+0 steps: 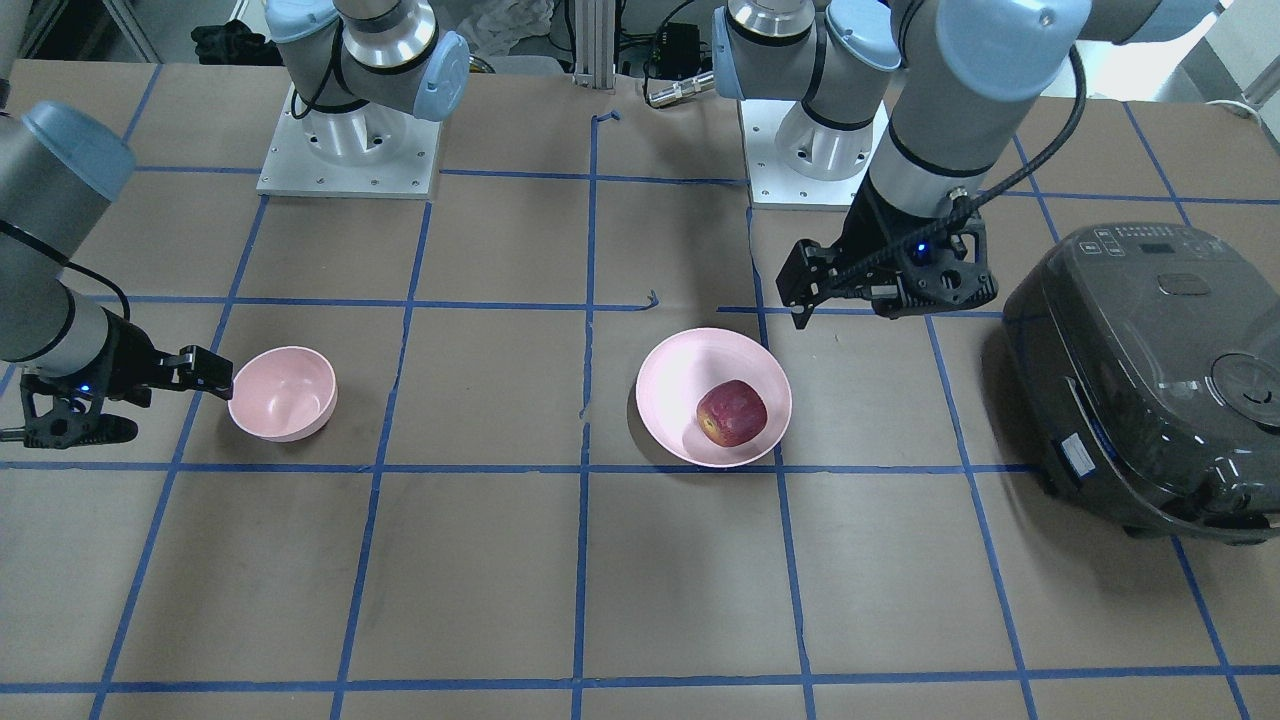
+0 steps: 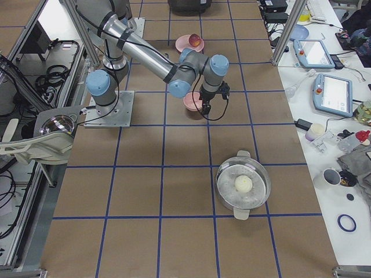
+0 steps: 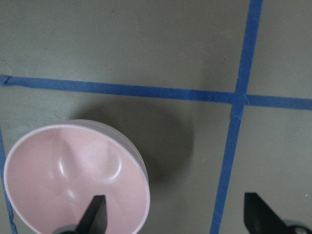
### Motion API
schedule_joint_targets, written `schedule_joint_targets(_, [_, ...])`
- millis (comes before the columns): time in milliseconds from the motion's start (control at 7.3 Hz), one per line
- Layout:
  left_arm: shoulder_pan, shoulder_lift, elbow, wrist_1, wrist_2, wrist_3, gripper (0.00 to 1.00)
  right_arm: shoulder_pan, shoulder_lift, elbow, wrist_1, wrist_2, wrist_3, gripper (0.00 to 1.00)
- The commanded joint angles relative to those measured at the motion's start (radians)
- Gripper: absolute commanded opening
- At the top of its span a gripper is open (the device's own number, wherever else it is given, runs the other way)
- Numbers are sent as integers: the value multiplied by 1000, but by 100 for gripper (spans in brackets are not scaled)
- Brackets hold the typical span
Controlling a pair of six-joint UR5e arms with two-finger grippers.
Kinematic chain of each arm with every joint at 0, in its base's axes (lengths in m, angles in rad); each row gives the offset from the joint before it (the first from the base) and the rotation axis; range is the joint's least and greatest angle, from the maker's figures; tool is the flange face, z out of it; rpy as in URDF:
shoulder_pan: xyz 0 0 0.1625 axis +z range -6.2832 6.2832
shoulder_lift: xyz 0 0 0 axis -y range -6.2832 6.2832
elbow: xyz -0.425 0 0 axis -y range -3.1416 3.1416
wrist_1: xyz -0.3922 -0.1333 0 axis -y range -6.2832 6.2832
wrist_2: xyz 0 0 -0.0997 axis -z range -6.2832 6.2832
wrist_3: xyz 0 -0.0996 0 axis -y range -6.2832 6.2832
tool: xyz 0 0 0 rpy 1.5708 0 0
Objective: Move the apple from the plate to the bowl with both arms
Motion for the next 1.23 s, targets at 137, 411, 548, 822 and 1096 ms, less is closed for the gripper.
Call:
schedule_joint_targets(137, [-20,-92,-152,156,-55,-255,100,1,5,98,-100,59,3,22])
schedule_joint_targets(411, [-26,-173,-163,272,-67,-381,100,1,5,98,-106,59,3,0])
schedule_joint_targets(548, [-44,-202,-163,288,-70,-414,100,1,5,98,-104,59,3,0])
schedule_joint_targets(822, [-70,-246,-163,336,-89,-442,100,1,2,98,-106,58,5,0])
schedule_joint_targets(1096, [-70,-263,-164,348,-118,-436,100,6,-5,94,-100,61,13,0])
